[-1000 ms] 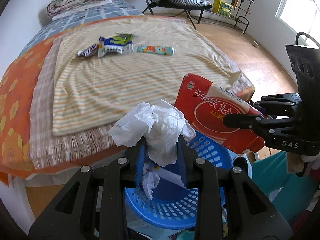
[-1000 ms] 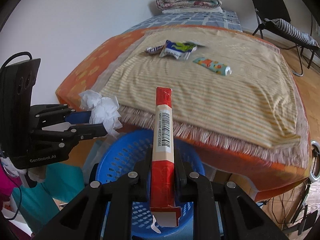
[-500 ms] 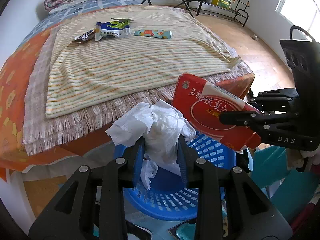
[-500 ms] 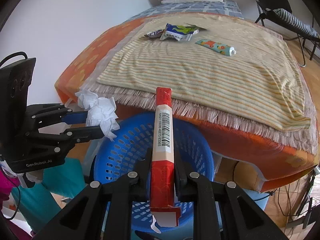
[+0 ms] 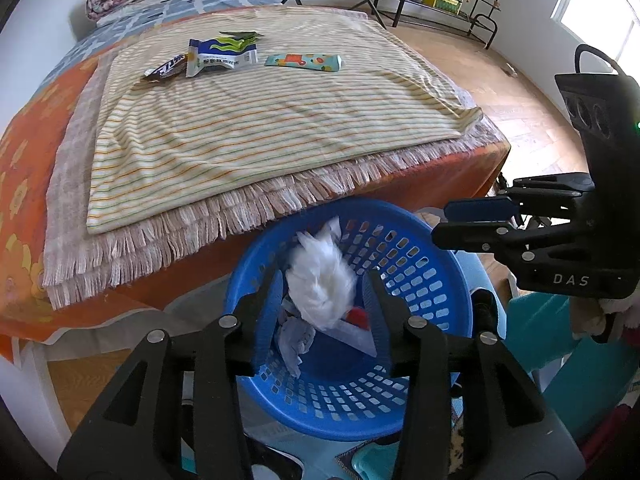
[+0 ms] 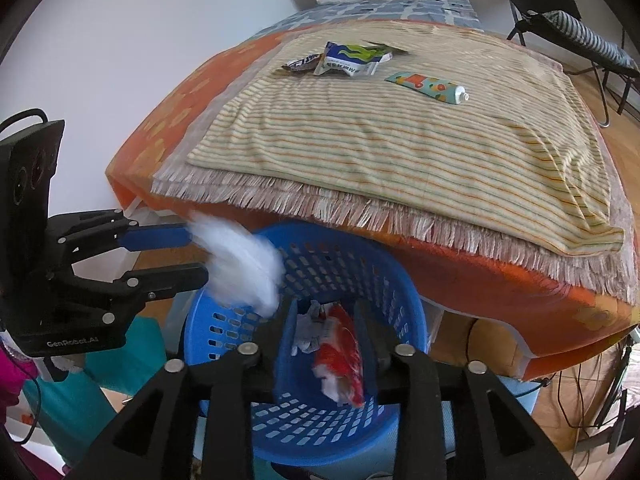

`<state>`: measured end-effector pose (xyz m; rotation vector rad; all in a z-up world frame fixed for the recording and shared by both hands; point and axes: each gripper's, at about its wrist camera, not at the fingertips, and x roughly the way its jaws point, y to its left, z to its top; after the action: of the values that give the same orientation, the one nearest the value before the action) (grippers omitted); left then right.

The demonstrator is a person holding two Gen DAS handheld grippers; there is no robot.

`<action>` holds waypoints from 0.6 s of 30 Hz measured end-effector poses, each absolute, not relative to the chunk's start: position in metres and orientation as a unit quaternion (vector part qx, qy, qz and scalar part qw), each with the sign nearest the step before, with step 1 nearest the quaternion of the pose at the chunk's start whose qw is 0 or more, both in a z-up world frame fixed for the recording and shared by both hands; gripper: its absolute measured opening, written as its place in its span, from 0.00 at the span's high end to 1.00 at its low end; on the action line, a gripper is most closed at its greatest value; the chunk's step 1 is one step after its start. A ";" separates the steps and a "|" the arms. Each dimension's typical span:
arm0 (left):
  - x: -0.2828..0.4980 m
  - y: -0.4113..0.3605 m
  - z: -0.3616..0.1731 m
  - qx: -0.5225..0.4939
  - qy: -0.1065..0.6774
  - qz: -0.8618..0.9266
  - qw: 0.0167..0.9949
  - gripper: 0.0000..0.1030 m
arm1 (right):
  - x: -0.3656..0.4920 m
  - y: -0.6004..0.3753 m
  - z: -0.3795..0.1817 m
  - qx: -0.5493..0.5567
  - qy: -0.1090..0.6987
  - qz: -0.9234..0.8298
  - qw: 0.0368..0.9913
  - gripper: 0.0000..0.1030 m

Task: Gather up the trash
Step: 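Carry the plastic and red pack to the basket and release both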

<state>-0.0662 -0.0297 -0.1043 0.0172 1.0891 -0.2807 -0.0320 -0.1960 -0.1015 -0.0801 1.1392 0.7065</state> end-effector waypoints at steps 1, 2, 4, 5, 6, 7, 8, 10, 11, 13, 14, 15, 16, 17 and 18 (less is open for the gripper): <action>-0.066 -0.029 -0.104 0.007 0.516 -0.133 0.846 0.58 | -0.032 -0.197 -0.101 -0.037 0.527 0.325 0.784 0.60; -0.066 -0.029 -0.104 0.007 0.516 -0.132 0.846 0.58 | -0.031 -0.197 -0.101 -0.037 0.526 0.323 0.786 0.54; -0.065 -0.028 -0.104 0.006 0.516 -0.131 0.846 0.57 | -0.031 -0.198 -0.099 -0.038 0.523 0.320 0.789 0.45; -0.064 -0.028 -0.104 0.006 0.516 -0.129 0.847 0.55 | -0.031 -0.198 -0.098 -0.040 0.521 0.318 0.791 0.39; -0.064 -0.027 -0.104 0.005 0.516 -0.128 0.847 0.52 | -0.030 -0.198 -0.097 -0.041 0.519 0.316 0.793 0.36; -0.063 -0.027 -0.103 0.004 0.515 -0.127 0.847 0.52 | -0.030 -0.197 -0.096 -0.041 0.518 0.315 0.794 0.34; -0.063 -0.026 -0.103 0.003 0.516 -0.127 0.847 0.52 | -0.029 -0.197 -0.096 -0.042 0.517 0.314 0.796 0.32; -0.061 -0.024 -0.103 0.000 0.516 -0.124 0.847 0.52 | -0.027 -0.197 -0.095 -0.043 0.515 0.309 0.798 0.28; -0.059 -0.023 -0.103 -0.002 0.517 -0.122 0.847 0.52 | -0.026 -0.198 -0.095 -0.043 0.514 0.308 0.800 0.26; -0.057 -0.020 -0.103 -0.006 0.518 -0.120 0.847 0.52 | -0.023 -0.198 -0.094 -0.041 0.512 0.305 0.802 0.22; -0.055 -0.019 -0.102 -0.007 0.518 -0.117 0.847 0.52 | -0.021 -0.198 -0.094 -0.040 0.510 0.304 0.804 0.20; -0.053 -0.018 -0.102 -0.008 0.518 -0.115 0.847 0.52 | -0.020 -0.199 -0.093 -0.039 0.508 0.303 0.805 0.18; -0.051 -0.016 -0.101 -0.009 0.518 -0.114 0.847 0.52 | -0.018 -0.199 -0.093 -0.038 0.507 0.301 0.807 0.18; -0.048 -0.014 -0.100 -0.009 0.518 -0.111 0.848 0.52 | -0.016 -0.199 -0.093 -0.037 0.507 0.298 0.808 0.18; -0.045 -0.012 -0.099 -0.009 0.518 -0.108 0.849 0.52 | -0.013 -0.200 -0.093 -0.036 0.507 0.297 0.809 0.18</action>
<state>-0.0445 -0.0120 -0.0986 -0.0188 1.0906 -0.2283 -0.0126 -0.2000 -0.0926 -0.0769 1.0836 0.6341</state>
